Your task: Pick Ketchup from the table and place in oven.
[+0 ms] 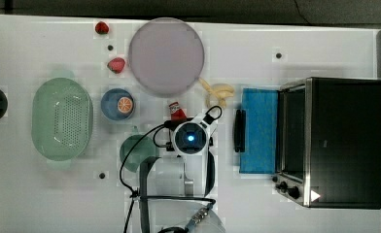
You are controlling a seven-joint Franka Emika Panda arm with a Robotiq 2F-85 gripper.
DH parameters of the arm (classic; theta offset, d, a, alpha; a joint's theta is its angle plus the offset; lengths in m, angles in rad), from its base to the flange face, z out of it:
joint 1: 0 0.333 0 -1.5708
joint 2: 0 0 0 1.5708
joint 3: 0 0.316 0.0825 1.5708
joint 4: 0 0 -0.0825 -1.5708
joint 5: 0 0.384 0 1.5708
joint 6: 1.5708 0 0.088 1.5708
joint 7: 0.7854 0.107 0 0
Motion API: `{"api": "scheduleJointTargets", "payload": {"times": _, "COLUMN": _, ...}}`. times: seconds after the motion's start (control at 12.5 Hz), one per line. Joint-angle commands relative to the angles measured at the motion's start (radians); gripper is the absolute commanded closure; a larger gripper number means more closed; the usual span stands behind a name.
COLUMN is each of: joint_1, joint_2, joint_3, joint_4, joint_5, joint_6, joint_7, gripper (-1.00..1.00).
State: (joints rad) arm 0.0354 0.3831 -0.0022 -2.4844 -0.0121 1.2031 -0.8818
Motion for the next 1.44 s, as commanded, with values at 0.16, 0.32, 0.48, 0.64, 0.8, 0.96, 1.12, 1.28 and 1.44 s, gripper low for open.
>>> {"api": "scheduleJointTargets", "payload": {"times": 0.16, "joint_1": -0.009, "joint_2": -0.020, "joint_3": 0.005, "joint_4": 0.029, "joint_5": 0.003, "joint_6": 0.053, "joint_7": -0.022, "gripper": -0.92}}
{"api": "scheduleJointTargets", "payload": {"times": 0.32, "joint_1": -0.009, "joint_2": -0.016, "joint_3": 0.006, "joint_4": 0.031, "joint_5": 0.003, "joint_6": 0.053, "joint_7": -0.022, "gripper": -0.43}}
{"api": "scheduleJointTargets", "payload": {"times": 0.48, "joint_1": -0.009, "joint_2": -0.021, "joint_3": 0.006, "joint_4": 0.033, "joint_5": 0.003, "joint_6": 0.053, "joint_7": -0.021, "gripper": -0.20}}
{"api": "scheduleJointTargets", "payload": {"times": 0.64, "joint_1": -0.009, "joint_2": -0.041, "joint_3": 0.005, "joint_4": 0.032, "joint_5": 0.003, "joint_6": 0.052, "joint_7": -0.020, "gripper": -0.20}}
{"api": "scheduleJointTargets", "payload": {"times": 0.8, "joint_1": -0.009, "joint_2": -0.098, "joint_3": 0.003, "joint_4": 0.028, "joint_5": 0.003, "joint_6": 0.036, "joint_7": -0.014, "gripper": -0.20}}
{"api": "scheduleJointTargets", "payload": {"times": 0.96, "joint_1": -0.009, "joint_2": -0.178, "joint_3": 0.002, "joint_4": 0.030, "joint_5": 0.001, "joint_6": -0.035, "joint_7": -0.005, "gripper": -0.20}}
{"api": "scheduleJointTargets", "payload": {"times": 1.12, "joint_1": -0.009, "joint_2": -0.266, "joint_3": 0.002, "joint_4": 0.035, "joint_5": -0.016, "joint_6": -0.160, "joint_7": 0.052, "gripper": -0.20}}
{"api": "scheduleJointTargets", "payload": {"times": 1.28, "joint_1": -0.008, "joint_2": -0.351, "joint_3": 0.004, "joint_4": 0.053, "joint_5": -0.110, "joint_6": -0.288, "joint_7": 0.166, "gripper": -0.20}}
{"api": "scheduleJointTargets", "payload": {"times": 1.44, "joint_1": -0.007, "joint_2": -0.411, "joint_3": 0.011, "joint_4": 0.088, "joint_5": -0.271, "joint_6": -0.413, "joint_7": 0.290, "gripper": -0.20}}
